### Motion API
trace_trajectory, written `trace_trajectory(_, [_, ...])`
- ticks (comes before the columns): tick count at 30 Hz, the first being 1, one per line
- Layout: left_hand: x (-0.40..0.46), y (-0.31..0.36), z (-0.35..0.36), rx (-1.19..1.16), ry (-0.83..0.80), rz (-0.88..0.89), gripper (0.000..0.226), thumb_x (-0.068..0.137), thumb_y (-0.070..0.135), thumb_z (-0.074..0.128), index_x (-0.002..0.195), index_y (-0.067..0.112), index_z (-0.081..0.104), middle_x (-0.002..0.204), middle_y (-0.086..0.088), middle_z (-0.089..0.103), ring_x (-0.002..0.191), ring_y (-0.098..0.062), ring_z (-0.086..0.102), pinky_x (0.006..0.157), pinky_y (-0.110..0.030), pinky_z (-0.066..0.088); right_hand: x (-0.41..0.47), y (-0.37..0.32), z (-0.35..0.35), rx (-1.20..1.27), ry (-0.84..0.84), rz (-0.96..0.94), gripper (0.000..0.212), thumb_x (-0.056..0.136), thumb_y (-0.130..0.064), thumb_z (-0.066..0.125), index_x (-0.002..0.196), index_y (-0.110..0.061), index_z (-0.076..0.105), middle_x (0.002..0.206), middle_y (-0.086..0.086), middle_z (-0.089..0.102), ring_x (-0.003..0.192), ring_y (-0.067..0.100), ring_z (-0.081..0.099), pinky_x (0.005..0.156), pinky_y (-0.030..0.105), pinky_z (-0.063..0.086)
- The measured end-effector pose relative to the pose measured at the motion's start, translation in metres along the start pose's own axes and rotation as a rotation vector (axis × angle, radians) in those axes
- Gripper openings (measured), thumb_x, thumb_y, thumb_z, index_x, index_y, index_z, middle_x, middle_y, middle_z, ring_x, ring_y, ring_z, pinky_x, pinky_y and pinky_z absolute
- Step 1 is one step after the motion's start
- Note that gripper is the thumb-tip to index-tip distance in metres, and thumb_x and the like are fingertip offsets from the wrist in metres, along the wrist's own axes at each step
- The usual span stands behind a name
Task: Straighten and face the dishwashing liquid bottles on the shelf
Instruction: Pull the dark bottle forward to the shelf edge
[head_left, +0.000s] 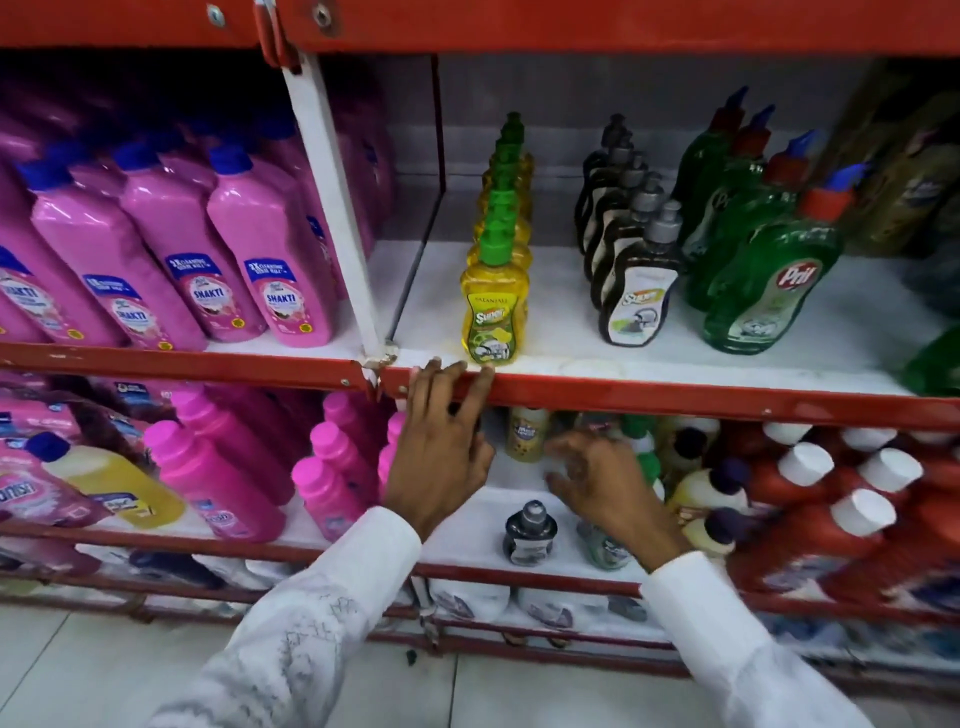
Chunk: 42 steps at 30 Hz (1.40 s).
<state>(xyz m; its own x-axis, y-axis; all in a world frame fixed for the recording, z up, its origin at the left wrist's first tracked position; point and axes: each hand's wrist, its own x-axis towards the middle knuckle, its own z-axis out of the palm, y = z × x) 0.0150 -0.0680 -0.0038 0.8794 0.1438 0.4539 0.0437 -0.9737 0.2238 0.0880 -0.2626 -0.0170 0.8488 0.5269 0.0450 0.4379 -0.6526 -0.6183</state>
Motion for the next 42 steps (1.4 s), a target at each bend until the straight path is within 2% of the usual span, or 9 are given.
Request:
trace_trajectory(2, [0.001, -0.001, -0.001, 0.028, -0.017, -0.001, 0.079, 0.078, 0.021, 0.062, 0.149, 0.02, 0.029, 0.14, -0.018, 0.042, 0.137, -0.039, 0.032, 0.124, -0.052, 0.017, -0.001, 0.018, 0.024, -0.012, -0.16, 0.033, 0.042, 0.08, -0.028, 0.075, 0.119, -0.016, 0.067, 0.113, 0.004, 0.073, 0.088, 0.016, 0.065, 0.076, 0.019, 0.051])
trace_trajectory(5, [0.001, 0.0, -0.003, 0.027, -0.036, 0.0, 0.079, 0.079, 0.019, 0.061, 0.15, 0.022, 0.027, 0.142, -0.017, 0.041, 0.138, -0.038, 0.029, 0.124, -0.051, 0.014, 0.002, 0.028, 0.051, -0.034, -0.273, 0.046, 0.045, 0.075, -0.026, 0.073, 0.119, -0.016, 0.068, 0.114, 0.005, 0.074, 0.089, 0.015, 0.065, 0.073, 0.004, 0.042])
trace_trajectory(9, [0.001, -0.001, -0.004, 0.002, -0.046, -0.03, 0.078, 0.08, 0.017, 0.062, 0.15, 0.023, 0.029, 0.144, -0.015, 0.041, 0.139, -0.035, 0.027, 0.123, -0.052, 0.019, 0.011, 0.031, 0.068, -0.105, -0.265, 0.054, 0.036, 0.066, -0.021, 0.067, 0.101, -0.021, 0.076, 0.103, 0.002, 0.078, 0.095, 0.02, 0.072, 0.088, 0.029, 0.057])
trace_trajectory(15, [0.007, 0.011, -0.011, 0.066, 0.001, -0.024, 0.062, 0.082, 0.023, 0.06, 0.141, 0.015, 0.043, 0.133, -0.016, 0.048, 0.126, -0.036, 0.041, 0.112, -0.052, 0.036, 0.0, 0.007, 0.031, -0.091, -0.145, 0.022, 0.029, 0.063, -0.023, 0.074, 0.091, -0.017, 0.077, 0.093, 0.001, 0.079, 0.082, 0.016, 0.072, 0.08, 0.03, 0.059])
trace_trajectory(18, [0.014, 0.027, -0.006, 0.049, 0.043, 0.097, 0.052, 0.084, 0.022, 0.059, 0.134, 0.011, 0.051, 0.124, -0.015, 0.056, 0.116, -0.033, 0.051, 0.102, -0.047, 0.046, -0.015, -0.019, -0.026, -0.079, -0.032, -0.009, 0.029, 0.062, -0.024, 0.076, 0.089, -0.017, 0.076, 0.089, 0.002, 0.079, 0.079, 0.017, 0.071, 0.077, 0.034, 0.058])
trace_trajectory(24, [0.039, 0.065, 0.015, 0.007, 0.004, 0.189, 0.051, 0.085, 0.022, 0.049, 0.134, 0.01, 0.051, 0.123, -0.01, 0.06, 0.111, -0.03, 0.054, 0.103, -0.039, 0.042, -0.039, -0.063, -0.148, -0.037, 0.256, -0.067, 0.043, 0.06, -0.018, 0.082, 0.102, -0.022, 0.075, 0.085, -0.004, 0.078, 0.07, 0.008, 0.071, 0.075, 0.019, 0.057])
trace_trajectory(30, [0.044, 0.078, 0.024, 0.053, -0.005, 0.161, 0.056, 0.082, 0.025, 0.044, 0.134, 0.007, 0.052, 0.113, -0.012, 0.064, 0.103, -0.032, 0.058, 0.102, -0.047, 0.049, -0.008, -0.075, -0.209, -0.021, 0.431, -0.166, 0.044, 0.063, -0.02, 0.083, 0.106, -0.02, 0.071, 0.09, -0.006, 0.076, 0.075, 0.007, 0.07, 0.07, 0.012, 0.055])
trace_trajectory(35, [0.04, 0.081, 0.029, 0.063, -0.003, 0.112, 0.059, 0.084, 0.028, 0.042, 0.139, 0.011, 0.047, 0.12, -0.007, 0.061, 0.114, -0.027, 0.054, 0.117, -0.049, 0.035, 0.04, -0.069, -0.208, -0.029, 0.338, -0.139, 0.046, 0.064, -0.017, 0.087, 0.107, -0.013, 0.072, 0.099, 0.003, 0.076, 0.083, 0.014, 0.071, 0.084, 0.03, 0.06])
trace_trajectory(42, [0.031, 0.093, 0.033, 0.011, -0.017, 0.031, 0.06, 0.087, 0.029, 0.034, 0.146, 0.014, 0.036, 0.136, -0.006, 0.052, 0.132, -0.026, 0.043, 0.123, -0.052, 0.024, 0.074, -0.049, -0.195, 0.009, 0.244, -0.124, 0.047, 0.064, -0.02, 0.086, 0.109, -0.018, 0.07, 0.102, 0.006, 0.074, 0.092, 0.021, 0.07, 0.09, 0.034, 0.057])
